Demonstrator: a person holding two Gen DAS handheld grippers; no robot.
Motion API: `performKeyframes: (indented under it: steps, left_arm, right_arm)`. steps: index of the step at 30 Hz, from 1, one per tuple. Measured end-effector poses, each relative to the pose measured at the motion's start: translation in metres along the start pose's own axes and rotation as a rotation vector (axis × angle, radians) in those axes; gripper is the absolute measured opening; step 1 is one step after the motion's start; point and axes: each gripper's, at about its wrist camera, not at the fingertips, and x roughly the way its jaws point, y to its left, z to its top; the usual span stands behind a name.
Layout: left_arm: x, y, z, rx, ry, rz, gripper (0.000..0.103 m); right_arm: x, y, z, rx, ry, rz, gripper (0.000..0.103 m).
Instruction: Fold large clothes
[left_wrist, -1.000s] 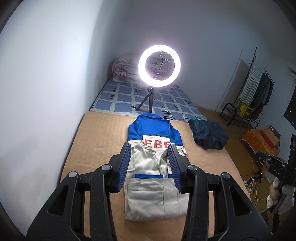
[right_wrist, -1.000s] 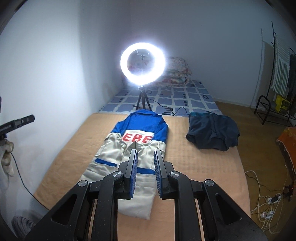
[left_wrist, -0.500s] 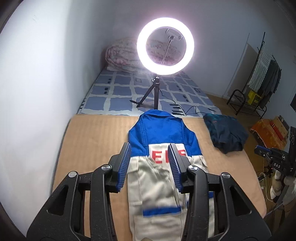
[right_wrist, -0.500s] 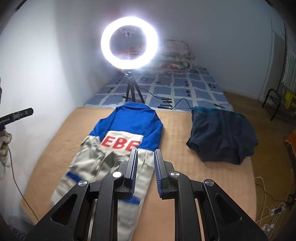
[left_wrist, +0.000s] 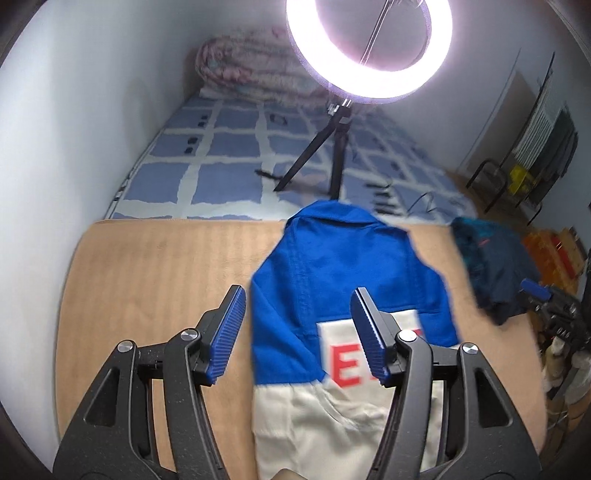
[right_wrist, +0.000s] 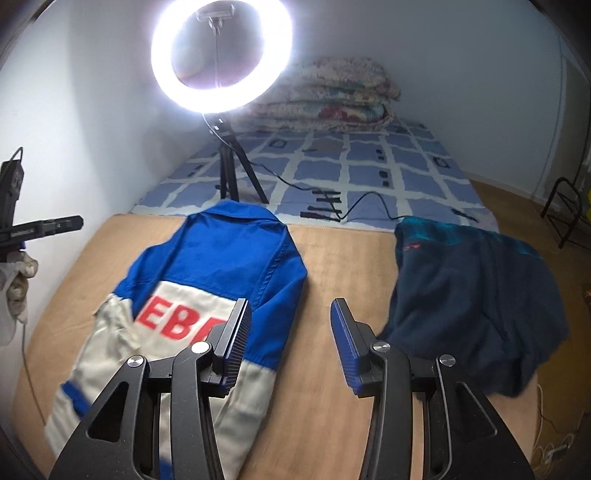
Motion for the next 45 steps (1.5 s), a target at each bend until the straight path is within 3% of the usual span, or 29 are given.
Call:
performKeyframes:
  steps: [7,13,16,19,28,34,38,39,40,41,45]
  left_arm:
    - [0.080,0.018,0.007,0.048,0.074,0.052,0.061]
    - [0.127,0.031,0.014,0.027,0.137,-0.012,0.061]
    - [0.147,0.035,0.016,0.018,0.169,-0.072,0.061]
    - [0.165,0.035,0.018,0.044,0.194,-0.078,0.061]
    - [0.183,0.029,0.019,0.113,0.201,-0.124,0.060]
    - [0.185,0.018,0.017,0.151,0.189,-0.118,0.041]
    - [0.183,0.009,0.012,0.170,0.169,-0.098,0.023]
    - [0.183,0.006,0.012,0.181,0.166,-0.081,0.013]
    - [0.182,0.003,0.011,0.194,0.164,-0.060,0.009]
    - [0.182,0.002,0.011,0.203,0.162,-0.048,0.007]
    - [0.178,-0.006,0.008,0.215,0.152,0.015,0.002]
  right_arm:
    - [0.077,-0.016,0.009,-0.019,0.048,0.007,0.043]
    - [0.132,-0.027,0.017,0.003,0.077,0.038,0.043]
    - [0.153,-0.029,0.018,0.021,0.085,0.080,0.043]
    - [0.173,-0.029,0.021,0.027,0.105,0.132,0.043]
    - [0.213,-0.033,0.029,0.071,0.129,0.244,0.043]
    - [0.218,-0.023,0.033,0.040,0.134,0.263,0.044]
    - [0.220,-0.011,0.031,0.000,0.140,0.249,0.033]
    - [0.219,-0.009,0.031,-0.010,0.137,0.239,0.029]
    - [0.218,-0.005,0.031,-0.020,0.141,0.246,0.013]
    - [0.217,-0.003,0.030,-0.020,0.147,0.259,0.009]
    - [0.210,0.014,0.029,-0.092,0.128,0.162,0.007]
